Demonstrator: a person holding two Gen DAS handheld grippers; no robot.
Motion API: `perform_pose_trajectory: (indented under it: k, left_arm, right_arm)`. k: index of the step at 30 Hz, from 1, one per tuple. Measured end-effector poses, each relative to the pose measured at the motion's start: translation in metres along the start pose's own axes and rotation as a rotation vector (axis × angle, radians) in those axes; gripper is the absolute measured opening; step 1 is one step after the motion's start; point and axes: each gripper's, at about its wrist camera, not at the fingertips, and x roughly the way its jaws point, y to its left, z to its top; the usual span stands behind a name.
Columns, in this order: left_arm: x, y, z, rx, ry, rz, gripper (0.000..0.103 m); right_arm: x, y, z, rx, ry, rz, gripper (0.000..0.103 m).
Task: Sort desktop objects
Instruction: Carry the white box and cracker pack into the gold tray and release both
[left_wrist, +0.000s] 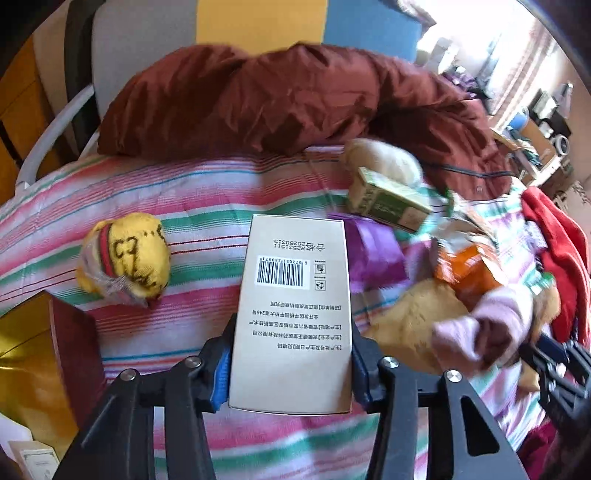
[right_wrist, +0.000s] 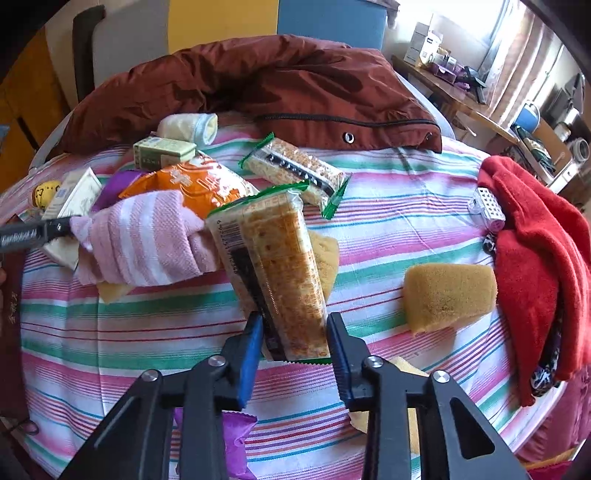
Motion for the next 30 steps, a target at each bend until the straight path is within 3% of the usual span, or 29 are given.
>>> perform_pose_trajectory:
  k: [8, 16, 24, 30]
  left_arm:
    - [-0.065, 0.003, -0.03, 0.016, -0.119, -0.044, 0.051]
    - [-0.116, 0.02, -0.064, -0.009, -0.199, -0.056, 0.051]
    - [-0.16, 0.066, -0.102, -0.086, -0.25, -0.026, 0.051]
    - [-0.18, 0.108, -0.132, -0.168, -0.268, 0.008, 0.051]
  right_arm:
    - [-0.015, -0.007, 0.002, 0.039, -0.06, 0.054, 0.031]
    - [-0.041, -0.005, 0.004, 0.052, -0.166, 0.203, 0.031]
    - [-0.063, 0.029, 0.002, -0.017, -0.189, 0.353, 0.031]
    - [-0.086, 0.08, -0.003, -0.099, -0.185, 0.46, 0.031]
